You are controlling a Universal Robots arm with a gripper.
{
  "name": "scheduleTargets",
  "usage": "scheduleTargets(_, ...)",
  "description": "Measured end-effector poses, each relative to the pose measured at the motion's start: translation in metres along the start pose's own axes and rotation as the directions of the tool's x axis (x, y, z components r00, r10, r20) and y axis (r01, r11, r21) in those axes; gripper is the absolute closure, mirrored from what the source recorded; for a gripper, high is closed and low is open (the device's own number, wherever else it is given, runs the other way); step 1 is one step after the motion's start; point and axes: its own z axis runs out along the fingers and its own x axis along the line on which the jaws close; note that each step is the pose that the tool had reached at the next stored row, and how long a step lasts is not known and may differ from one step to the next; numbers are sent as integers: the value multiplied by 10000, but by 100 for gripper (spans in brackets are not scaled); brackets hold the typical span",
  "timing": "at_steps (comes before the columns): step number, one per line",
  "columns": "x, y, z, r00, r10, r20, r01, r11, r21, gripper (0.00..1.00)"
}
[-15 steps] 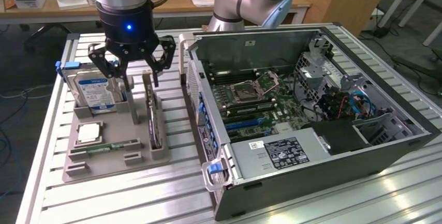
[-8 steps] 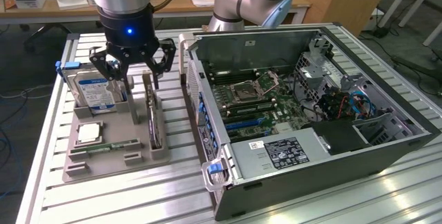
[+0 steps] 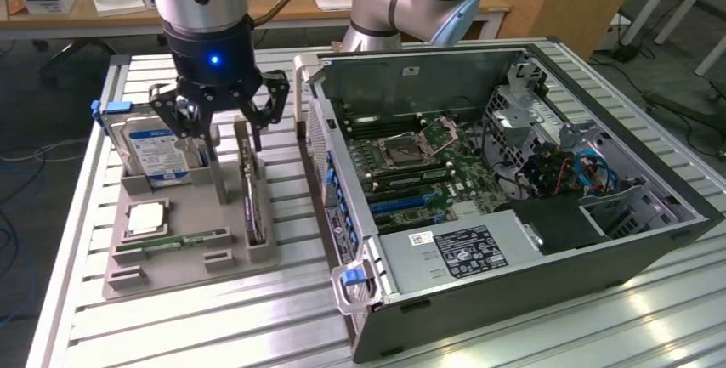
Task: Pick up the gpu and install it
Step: 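Pick up the gpu and move the gpu toward the slot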
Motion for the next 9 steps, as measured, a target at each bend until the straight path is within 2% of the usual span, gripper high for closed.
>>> scheduleTargets(9, 5, -62, 80, 10000, 5, -1, -5, 10000, 1, 41)
